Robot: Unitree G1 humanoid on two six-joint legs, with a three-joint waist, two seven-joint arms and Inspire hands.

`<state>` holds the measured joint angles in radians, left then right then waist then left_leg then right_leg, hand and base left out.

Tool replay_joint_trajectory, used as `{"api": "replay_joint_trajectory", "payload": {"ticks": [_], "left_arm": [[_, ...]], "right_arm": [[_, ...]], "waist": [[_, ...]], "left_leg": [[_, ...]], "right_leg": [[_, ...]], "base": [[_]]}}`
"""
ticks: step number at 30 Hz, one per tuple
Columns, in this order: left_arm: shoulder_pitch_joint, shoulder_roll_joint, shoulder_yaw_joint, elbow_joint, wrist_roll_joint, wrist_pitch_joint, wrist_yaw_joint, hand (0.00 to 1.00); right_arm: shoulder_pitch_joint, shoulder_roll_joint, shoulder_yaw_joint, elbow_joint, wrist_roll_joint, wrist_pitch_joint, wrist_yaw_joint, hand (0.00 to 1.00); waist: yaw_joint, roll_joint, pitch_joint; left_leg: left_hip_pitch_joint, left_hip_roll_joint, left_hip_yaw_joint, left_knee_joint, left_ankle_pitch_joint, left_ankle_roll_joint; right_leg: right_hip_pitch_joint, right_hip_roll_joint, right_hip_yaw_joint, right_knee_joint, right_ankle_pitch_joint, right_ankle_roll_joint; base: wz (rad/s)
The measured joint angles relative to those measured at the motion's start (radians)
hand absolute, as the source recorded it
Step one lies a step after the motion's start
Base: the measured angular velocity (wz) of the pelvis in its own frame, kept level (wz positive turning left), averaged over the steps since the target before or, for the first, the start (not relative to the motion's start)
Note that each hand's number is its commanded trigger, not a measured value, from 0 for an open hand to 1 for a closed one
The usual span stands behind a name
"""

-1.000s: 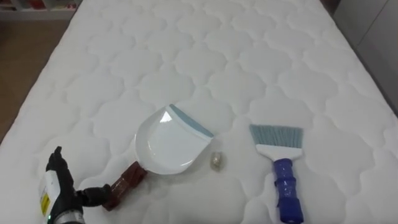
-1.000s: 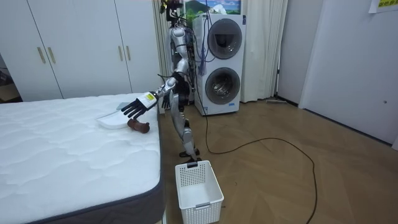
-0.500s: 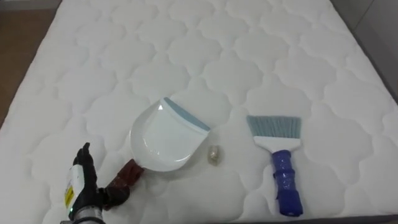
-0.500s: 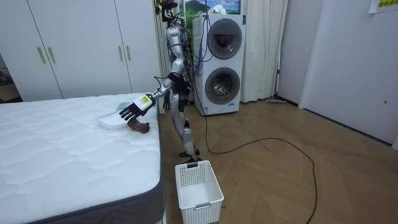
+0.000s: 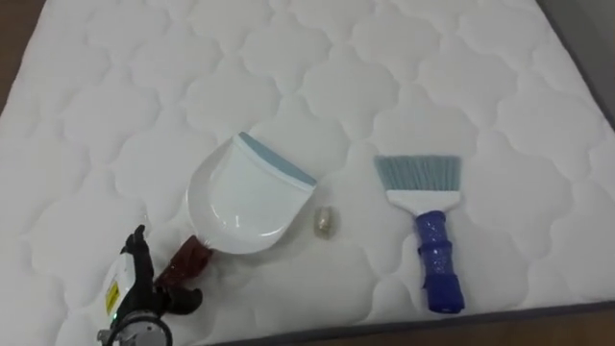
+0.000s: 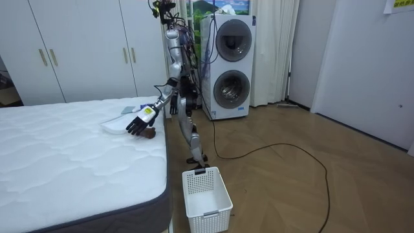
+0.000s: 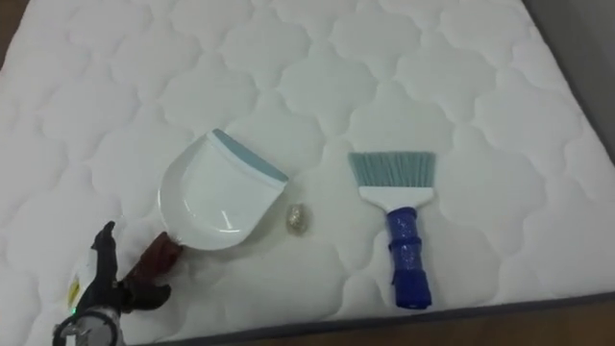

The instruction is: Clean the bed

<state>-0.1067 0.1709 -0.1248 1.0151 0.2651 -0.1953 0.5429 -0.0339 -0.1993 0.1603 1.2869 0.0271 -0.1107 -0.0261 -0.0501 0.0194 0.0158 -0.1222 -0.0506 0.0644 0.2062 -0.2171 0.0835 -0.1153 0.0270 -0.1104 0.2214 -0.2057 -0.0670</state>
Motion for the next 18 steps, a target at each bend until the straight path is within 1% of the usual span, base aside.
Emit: {"api": "replay_joint_trajectory", "payload": {"ticks": [4, 5, 6, 7, 8, 9, 10, 11, 12, 13, 14, 15, 16, 18], "left_arm": [[-0.019, 0.0, -0.01, 0.008, 0.0, 0.0, -0.007, 0.0], [-0.024, -0.001, -0.011, 0.01, 0.0, 0.0, -0.007, 0.0], [-0.033, -0.001, -0.011, 0.024, 0.0, 0.0, -0.007, 0.0], [-0.038, 0.0, -0.01, 0.032, 0.0, 0.0, -0.006, 0.0], [-0.047, 0.005, -0.005, 0.05, 0.0, 0.002, -0.006, 0.0], [-0.051, -0.006, -0.001, 0.073, 0.001, 0.006, -0.008, 0.0], [-0.054, -0.009, 0.001, 0.077, 0.001, 0.006, -0.008, 0.0], [-0.062, -0.009, 0.004, 0.084, -0.001, 0.005, -0.009, 0.0], [-0.08, -0.006, 0.007, 0.086, -0.001, 0.004, -0.009, 0.0], [-0.087, -0.005, 0.006, 0.086, -0.001, 0.003, -0.009, 0.0], [-0.107, -0.005, 0.005, 0.087, 0.001, -0.005, -0.008, 0.0], [-0.119, -0.003, 0.005, 0.088, 0.001, -0.009, -0.007, 0.0], [-0.119, -0.002, 0.005, 0.089, 0.001, -0.009, -0.006, 0.0], [-0.119, -0.001, 0.004, 0.108, -0.001, -0.007, -0.005, 0.0]], "right_arm": [[-0.007, 0.0, 0.017, 0.001, 0.011, 0.001, -0.017, 0.0], [-0.007, 0.0, 0.017, 0.001, 0.012, 0.001, -0.023, 0.0], [-0.006, 0.0, 0.015, 0.0, 0.016, 0.0, -0.031, 0.0], [-0.008, 0.0, 0.014, -0.001, 0.023, -0.001, -0.04, 0.0], [-0.024, -0.002, 0.016, 0.002, 0.031, -0.003, -0.057, 0.0], [-0.032, -0.01, 0.025, 0.003, 0.042, -0.007, -0.07, 0.0], [-0.032, -0.012, 0.03, 0.004, 0.043, -0.009, -0.075, 0.0], [-0.033, -0.013, 0.052, 0.009, 0.043, -0.009, -0.08, 0.0], [-0.032, -0.008, 0.065, 0.011, 0.042, -0.006, -0.08, 0.0], [-0.031, -0.005, 0.067, 0.011, 0.043, -0.004, -0.08, 0.0], [-0.024, 0.002, 0.066, 0.012, 0.045, -0.001, -0.08, 0.0], [-0.023, 0.002, 0.065, 0.014, 0.052, 0.001, -0.08, 0.0], [-0.026, 0.001, 0.063, 0.017, 0.053, 0.001, -0.081, 0.0], [-0.037, -0.001, 0.063, 0.016, 0.057, 0.0, -0.087, 0.0]], "waist": [[-0.007, -0.001, 0.0003], [-0.004, 0.002, 0.0021], [0.004, 0.01, 0.0077], [0.008, 0.008, 0.008], [0.022, -0.001, 0.0103], [0.004, 0.019, 0.0106], [-0.003, 0.021, 0.0129], [-0.011, 0.022, 0.0143], [-0.026, 0.021, 0.0165], [-0.031, 0.023, 0.0191], [-0.024, 0.019, 0.0202], [-0.024, 0.017, 0.021], [-0.023, 0.017, 0.0211], [-0.007, 0.018, 0.0214]], "left_leg": [[-0.039, 0.0, 0.0, 0.008, 0.001, 0.0], [-0.044, 0.005, -0.009, 0.009, 0.001, 0.0], [-0.043, 0.012, -0.055, 0.012, 0.002, 0.0], [-0.045, 0.011, -0.077, 0.016, 0.003, 0.0], [-0.058, 0.002, -0.098, 0.033, 0.001, -0.003], [-0.076, 0.007, -0.103, 0.053, -0.002, -0.017], [-0.083, 0.005, -0.087, 0.059, -0.001, -0.026], [-0.096, 0.01, -0.054, 0.063, -0.003, -0.043], [-0.117, 0.027, -0.02, 0.059, 0.003, -0.05], [-0.131, 0.039, -0.009, 0.051, 0.009, -0.054], [-0.134, 0.048, 0.019, 0.051, 0.022, -0.037], [-0.139, 0.048, 0.041, 0.056, 0.025, -0.033], [-0.141, 0.047, 0.044, 0.06, 0.025, -0.032], [-0.152, 0.04, 0.05, 0.068, 0.026, -0.03]], "right_leg": [[-0.039, 0.0, 0.001, 0.007, 0.0, 0.0], [-0.068, 0.002, -0.003, 0.041, 0.0, 0.0], [-0.118, 0.004, -0.021, 0.11, -0.014, 0.012], [-0.145, 0.0, -0.03, 0.107, -0.008, 0.016], [-0.208, -0.017, -0.031, 0.051, 0.056, -0.003], [-0.206, -0.023, -0.062, 0.057, 0.095, -0.011], [-0.2, -0.026, -0.062, 0.051, 0.097, -0.012], [-0.198, -0.027, -0.046, 0.052, 0.097, -0.012], [-0.2, -0.027, -0.029, 0.052, 0.096, -0.012], [-0.202, -0.027, -0.026, 0.054, 0.096, -0.011], [-0.211, -0.027, -0.026, 0.065, 0.093, -0.006], [-0.222, -0.03, -0.025, 0.077, 0.092, -0.004], [-0.225, -0.031, -0.026, 0.078, 0.092, -0.003], [-0.239, -0.038, -0.029, 0.085, 0.09, 0.002]], "base": [[-0.02], [-0.2], [-0.32], [-0.63], [-0.51], [-0.38], [0.0], [0.15], [0.27], [0.41], [0.32], [0.13], [-0.09], [-0.17]]}}
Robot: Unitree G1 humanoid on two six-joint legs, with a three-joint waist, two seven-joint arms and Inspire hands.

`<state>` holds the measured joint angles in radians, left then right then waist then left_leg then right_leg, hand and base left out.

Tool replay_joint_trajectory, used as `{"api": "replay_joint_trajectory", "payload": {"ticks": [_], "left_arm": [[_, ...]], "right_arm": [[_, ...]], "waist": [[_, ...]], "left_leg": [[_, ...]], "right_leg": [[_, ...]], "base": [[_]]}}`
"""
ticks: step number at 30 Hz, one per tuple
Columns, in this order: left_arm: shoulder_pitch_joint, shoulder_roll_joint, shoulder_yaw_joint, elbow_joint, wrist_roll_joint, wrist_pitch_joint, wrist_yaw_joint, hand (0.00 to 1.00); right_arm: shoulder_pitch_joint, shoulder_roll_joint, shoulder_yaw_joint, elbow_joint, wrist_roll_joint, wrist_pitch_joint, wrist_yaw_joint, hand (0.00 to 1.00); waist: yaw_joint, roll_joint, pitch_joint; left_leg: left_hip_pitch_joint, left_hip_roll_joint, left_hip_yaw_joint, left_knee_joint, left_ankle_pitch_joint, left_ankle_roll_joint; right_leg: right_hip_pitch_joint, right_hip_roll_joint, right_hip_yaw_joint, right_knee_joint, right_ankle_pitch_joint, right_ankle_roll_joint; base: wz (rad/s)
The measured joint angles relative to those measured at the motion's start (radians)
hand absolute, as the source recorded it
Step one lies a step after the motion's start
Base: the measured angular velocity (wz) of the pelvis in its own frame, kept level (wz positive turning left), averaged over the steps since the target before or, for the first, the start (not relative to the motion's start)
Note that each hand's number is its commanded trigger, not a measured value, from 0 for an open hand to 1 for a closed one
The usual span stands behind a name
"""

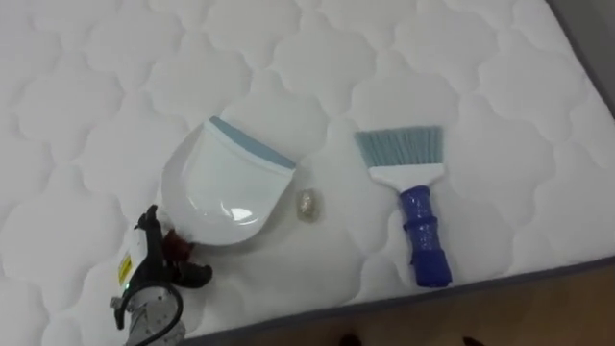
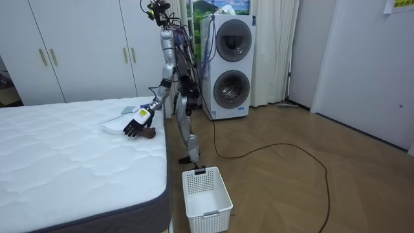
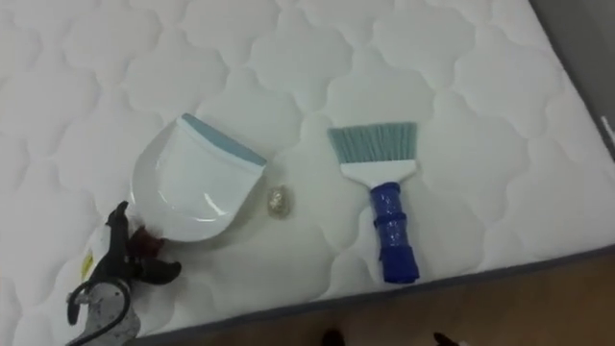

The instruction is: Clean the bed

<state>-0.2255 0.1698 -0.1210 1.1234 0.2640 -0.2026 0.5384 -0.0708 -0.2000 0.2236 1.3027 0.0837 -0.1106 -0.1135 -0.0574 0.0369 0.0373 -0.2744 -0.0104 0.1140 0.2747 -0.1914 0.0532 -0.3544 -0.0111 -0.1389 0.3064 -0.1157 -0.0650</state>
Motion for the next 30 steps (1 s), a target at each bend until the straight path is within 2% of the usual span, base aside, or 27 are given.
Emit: {"api": "replay_joint_trajectory", "payload": {"ticks": [3, 12, 30], "left_arm": [[0.003, 0.0, 0.0, 0.006, -0.001, 0.0, -0.001, 0.0], [0.0, 0.0, -0.002, 0.01, -0.019, 0.0, -0.001, 0.0], [0.001, 0.0, -0.003, 0.02, -0.02, 0.0, 0.0, 0.0]], "right_arm": [[-0.005, -0.001, 0.0, 0.0, 0.001, 0.002, -0.002, 0.0], [-0.01, -0.006, 0.02, 0.001, 0.017, -0.001, 0.002, 0.0], [-0.007, -0.004, 0.031, 0.006, 0.036, -0.001, -0.007, 0.0]], "waist": [[0.005, 0.0, 0.0003], [-0.002, -0.001, -0.0006], [-0.003, -0.005, 0.0013]], "left_leg": [[-0.015, -0.003, 0.0, 0.001, 0.004, 0.006], [-0.061, -0.003, 0.0, 0.019, 0.015, 0.0], [-0.063, -0.004, 0.012, 0.017, 0.015, 0.0]], "right_leg": [[-0.016, -0.003, -0.001, 0.005, 0.0, 0.0], [-0.064, -0.004, 0.001, 0.029, -0.001, -0.007], [-0.073, -0.007, 0.003, 0.038, -0.008, -0.008]], "base": [[0.01], [0.0], [0.0]]}}
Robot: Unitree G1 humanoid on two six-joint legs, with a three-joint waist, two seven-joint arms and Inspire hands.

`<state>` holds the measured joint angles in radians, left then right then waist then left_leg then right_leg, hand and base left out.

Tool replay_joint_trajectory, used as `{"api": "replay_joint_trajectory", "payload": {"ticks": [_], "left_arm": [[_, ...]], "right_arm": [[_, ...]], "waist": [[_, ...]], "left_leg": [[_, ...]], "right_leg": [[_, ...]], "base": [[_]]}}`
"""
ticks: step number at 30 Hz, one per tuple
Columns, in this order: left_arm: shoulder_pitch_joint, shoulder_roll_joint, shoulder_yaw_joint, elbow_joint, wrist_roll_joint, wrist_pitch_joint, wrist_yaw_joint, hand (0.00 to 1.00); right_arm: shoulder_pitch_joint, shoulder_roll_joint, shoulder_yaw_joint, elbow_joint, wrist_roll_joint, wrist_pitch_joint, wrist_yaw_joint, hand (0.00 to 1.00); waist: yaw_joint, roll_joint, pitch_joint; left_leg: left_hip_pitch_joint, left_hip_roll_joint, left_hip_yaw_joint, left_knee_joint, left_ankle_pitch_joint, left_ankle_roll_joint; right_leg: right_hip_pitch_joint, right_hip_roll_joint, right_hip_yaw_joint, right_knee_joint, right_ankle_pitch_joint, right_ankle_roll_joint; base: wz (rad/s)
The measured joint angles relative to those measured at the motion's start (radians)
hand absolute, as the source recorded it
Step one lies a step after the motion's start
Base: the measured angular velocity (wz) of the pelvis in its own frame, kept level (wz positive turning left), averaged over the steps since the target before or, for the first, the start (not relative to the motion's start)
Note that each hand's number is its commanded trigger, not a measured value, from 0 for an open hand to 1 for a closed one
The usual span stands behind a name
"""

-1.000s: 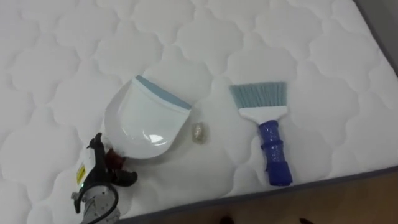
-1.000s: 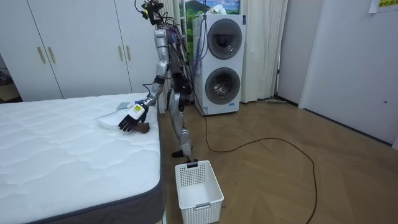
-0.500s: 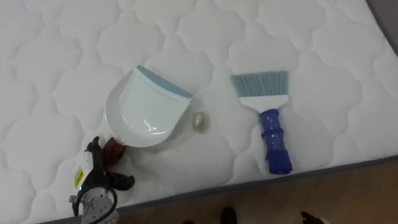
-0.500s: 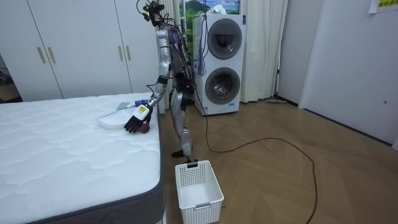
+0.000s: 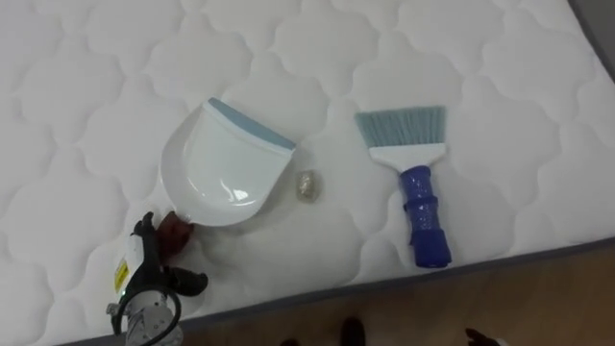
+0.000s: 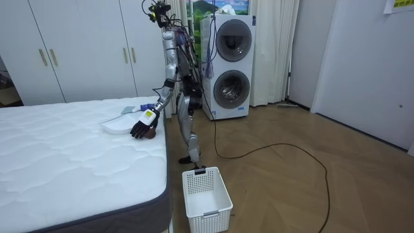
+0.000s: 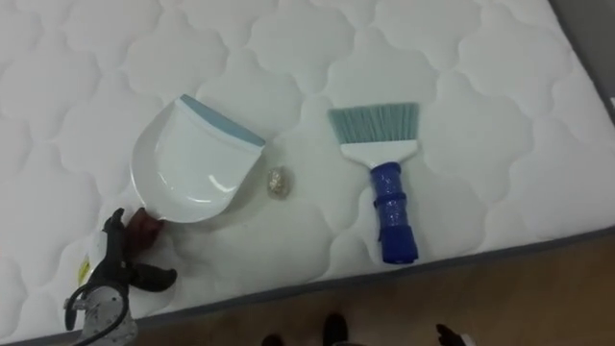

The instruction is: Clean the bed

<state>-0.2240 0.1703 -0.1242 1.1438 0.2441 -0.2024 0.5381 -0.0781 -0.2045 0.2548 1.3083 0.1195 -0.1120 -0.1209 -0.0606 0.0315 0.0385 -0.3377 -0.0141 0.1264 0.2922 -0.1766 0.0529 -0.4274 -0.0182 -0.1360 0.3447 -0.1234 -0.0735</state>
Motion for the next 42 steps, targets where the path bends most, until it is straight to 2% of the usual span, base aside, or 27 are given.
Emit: {"api": "replay_joint_trajectory", "payload": {"ticks": [14, 24, 25, 26, 27, 28, 34, 36, 38, 42], "left_arm": [[-0.008, 0.009, -0.019, 0.047, 0.001, 0.001, -0.005, 0.0], [-0.044, 0.032, -0.038, 0.064, -0.007, 0.043, -0.071, 0.0], [-0.046, 0.033, -0.038, 0.064, -0.007, 0.045, -0.073, 0.2], [-0.049, 0.034, -0.038, 0.064, -0.007, 0.05, -0.079, 0.54], [-0.051, 0.035, -0.038, 0.065, -0.007, 0.052, -0.086, 0.94], [-0.052, 0.035, -0.038, 0.065, -0.007, 0.053, -0.09, 1.0], [-0.069, 0.051, -0.037, 0.068, -0.01, 0.073, -0.107, 1.0], [-0.078, 0.076, -0.037, 0.068, -0.014, 0.083, -0.104, 1.0], [-0.085, 0.085, -0.037, 0.068, -0.014, 0.094, -0.106, 1.0], [-0.085, 0.074, -0.039, 0.068, -0.014, 0.115, -0.108, 1.0]], "right_arm": [[0.001, 0.005, 0.001, -0.015, -0.001, 0.002, 0.002, 0.0], [-0.001, 0.003, 0.004, -0.025, 0.002, 0.017, 0.002, 0.0], [-0.002, 0.003, 0.007, -0.025, 0.004, 0.018, 0.002, 0.0], [-0.002, 0.002, 0.008, -0.025, 0.005, 0.019, 0.002, 0.0], [-0.003, 0.002, 0.009, -0.025, 0.006, 0.019, 0.003, 0.0], [-0.004, 0.002, 0.009, -0.025, 0.007, 0.019, 0.003, 0.0], [-0.016, -0.004, 0.02, -0.023, 0.009, 0.021, 0.006, 0.0], [-0.02, -0.01, 0.033, -0.023, 0.009, 0.027, 0.006, 0.0], [-0.021, -0.013, 0.038, -0.024, 0.009, 0.027, 0.006, 0.0], [-0.021, -0.013, 0.037, -0.031, 0.008, 0.029, 0.005, 0.0]], "waist": [[-0.019, -0.007, -0.001], [-0.016, -0.005, -0.0015], [-0.016, -0.005, -0.0015], [-0.016, -0.005, -0.0014], [-0.016, -0.004, -0.001], [-0.016, -0.003, -0.0007], [-0.015, 0.003, 0.0016], [-0.015, 0.007, 0.0024], [-0.014, 0.01, 0.0031], [-0.016, 0.014, 0.005]], "left_leg": [[-0.017, 0.0, 0.001, 0.011, 0.0, 0.0], [-0.016, 0.001, 0.005, 0.011, 0.0, 0.0], [-0.016, 0.001, 0.005, 0.011, 0.0, 0.0], [-0.016, 0.001, 0.005, 0.011, 0.0, 0.0], [-0.016, 0.001, 0.005, 0.011, 0.0, 0.0], [-0.016, 0.001, 0.005, 0.011, 0.0, 0.0], [-0.018, -0.002, 0.01, 0.012, 0.0, 0.001], [-0.018, -0.002, 0.01, 0.012, 0.001, 0.001], [-0.018, -0.002, 0.01, 0.012, 0.001, 0.001], [-0.019, -0.002, 0.011, 0.007, 0.001, 0.001]], "right_leg": [[-0.012, 0.0, 0.001, 0.002, -0.001, 0.0], [-0.012, 0.0, 0.001, 0.003, 0.0, 0.0], [-0.012, -0.001, 0.0, 0.003, 0.0, 0.0], [-0.012, -0.001, 0.0, 0.003, 0.0, 0.0], [-0.013, -0.001, -0.001, 0.004, 0.0, 0.0], [-0.014, -0.002, -0.001, 0.005, 0.0, 0.0], [-0.026, -0.006, 0.003, 0.019, -0.004, -0.002], [-0.026, -0.007, 0.003, 0.02, -0.004, -0.002], [-0.027, -0.007, 0.003, 0.02, -0.004, -0.002], [-0.027, -0.007, 0.004, 0.018, -0.005, -0.001]], "base": [[0.0], [0.0], [0.0], [0.0], [0.0], [0.0], [0.0], [0.0], [0.0], [0.0]]}}
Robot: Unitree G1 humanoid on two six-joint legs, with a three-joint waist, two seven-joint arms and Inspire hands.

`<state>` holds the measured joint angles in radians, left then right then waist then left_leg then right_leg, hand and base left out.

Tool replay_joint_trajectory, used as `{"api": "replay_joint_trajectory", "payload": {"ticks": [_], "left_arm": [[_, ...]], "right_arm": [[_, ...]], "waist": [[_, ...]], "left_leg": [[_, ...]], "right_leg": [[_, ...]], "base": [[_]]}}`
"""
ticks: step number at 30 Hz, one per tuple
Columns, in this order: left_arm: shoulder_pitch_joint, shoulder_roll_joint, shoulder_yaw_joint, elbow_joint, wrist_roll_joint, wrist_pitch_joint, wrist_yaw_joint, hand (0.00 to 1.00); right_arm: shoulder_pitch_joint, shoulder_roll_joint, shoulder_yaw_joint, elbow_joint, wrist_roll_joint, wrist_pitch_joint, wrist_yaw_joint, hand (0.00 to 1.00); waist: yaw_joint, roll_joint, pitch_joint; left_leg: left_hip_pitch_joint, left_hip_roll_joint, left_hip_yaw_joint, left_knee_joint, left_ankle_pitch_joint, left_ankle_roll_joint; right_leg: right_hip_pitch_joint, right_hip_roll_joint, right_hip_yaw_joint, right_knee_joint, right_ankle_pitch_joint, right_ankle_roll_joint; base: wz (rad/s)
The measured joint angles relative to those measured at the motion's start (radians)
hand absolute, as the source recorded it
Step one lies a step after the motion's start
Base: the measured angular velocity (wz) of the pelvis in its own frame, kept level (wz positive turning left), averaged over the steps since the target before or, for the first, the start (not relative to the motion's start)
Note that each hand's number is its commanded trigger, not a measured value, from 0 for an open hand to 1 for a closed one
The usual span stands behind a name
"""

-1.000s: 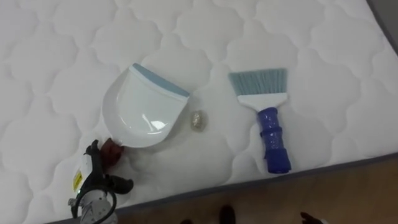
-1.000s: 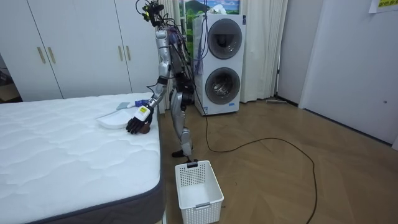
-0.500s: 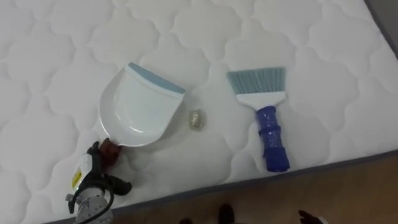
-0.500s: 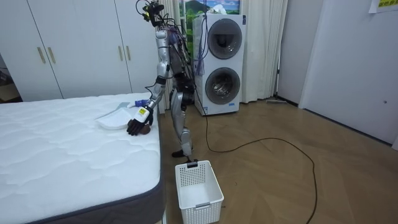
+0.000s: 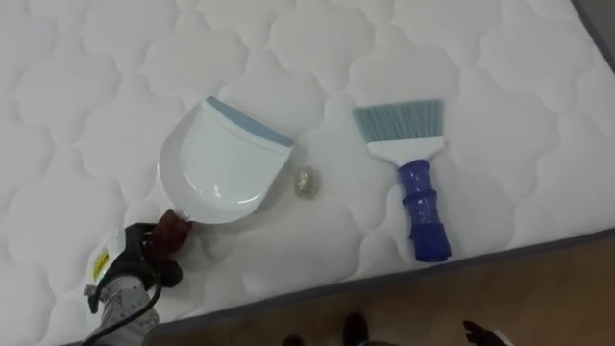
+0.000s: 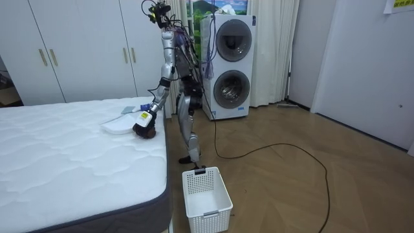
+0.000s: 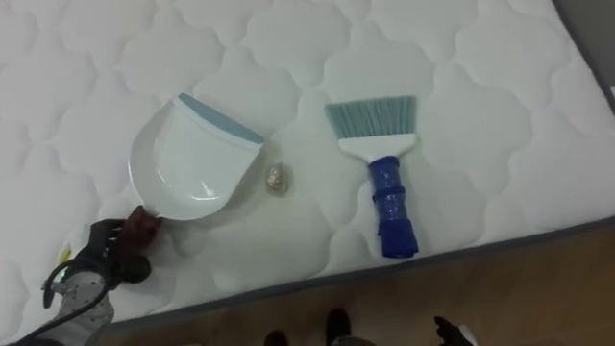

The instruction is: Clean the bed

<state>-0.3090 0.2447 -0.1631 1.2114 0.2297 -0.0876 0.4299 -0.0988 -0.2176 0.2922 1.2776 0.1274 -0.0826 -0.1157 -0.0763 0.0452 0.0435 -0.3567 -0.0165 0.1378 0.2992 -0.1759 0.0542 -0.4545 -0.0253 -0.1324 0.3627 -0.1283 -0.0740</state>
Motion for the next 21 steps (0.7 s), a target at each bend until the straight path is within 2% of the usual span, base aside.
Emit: {"api": "replay_joint_trajectory", "payload": {"ticks": [4, 11, 21], "left_arm": [[0.003, -0.013, -0.004, 0.0, -0.001, 0.016, -0.009, 1.0], [0.002, -0.036, -0.019, 0.0, -0.001, 0.016, -0.01, 1.0], [0.005, -0.037, -0.022, 0.022, 0.0, 0.02, -0.019, 1.0]], "right_arm": [[0.0, 0.0, 0.0, -0.01, 0.001, 0.011, -0.003, 0.0], [0.0, 0.0, 0.003, -0.012, 0.016, 0.012, -0.003, 0.0], [0.003, 0.0, 0.003, -0.012, 0.04, 0.018, -0.002, 0.0]], "waist": [[0.001, 0.0, 0.0003], [0.001, 0.0, 0.0002], [-0.002, -0.001, -0.0006]], "left_leg": [[-0.003, 0.0, 0.002, -0.001, 0.0, 0.0], [-0.004, 0.0, 0.002, -0.001, 0.0, 0.0], [-0.003, 0.0, 0.004, 0.001, 0.0, 0.0]], "right_leg": [[-0.003, 0.0, 0.0, 0.0, 0.0, 0.0], [-0.005, 0.0, 0.0, 0.0, 0.0, 0.001], [-0.007, 0.0, 0.003, 0.002, 0.0, 0.0]], "base": [[0.0], [0.0], [0.0]]}}
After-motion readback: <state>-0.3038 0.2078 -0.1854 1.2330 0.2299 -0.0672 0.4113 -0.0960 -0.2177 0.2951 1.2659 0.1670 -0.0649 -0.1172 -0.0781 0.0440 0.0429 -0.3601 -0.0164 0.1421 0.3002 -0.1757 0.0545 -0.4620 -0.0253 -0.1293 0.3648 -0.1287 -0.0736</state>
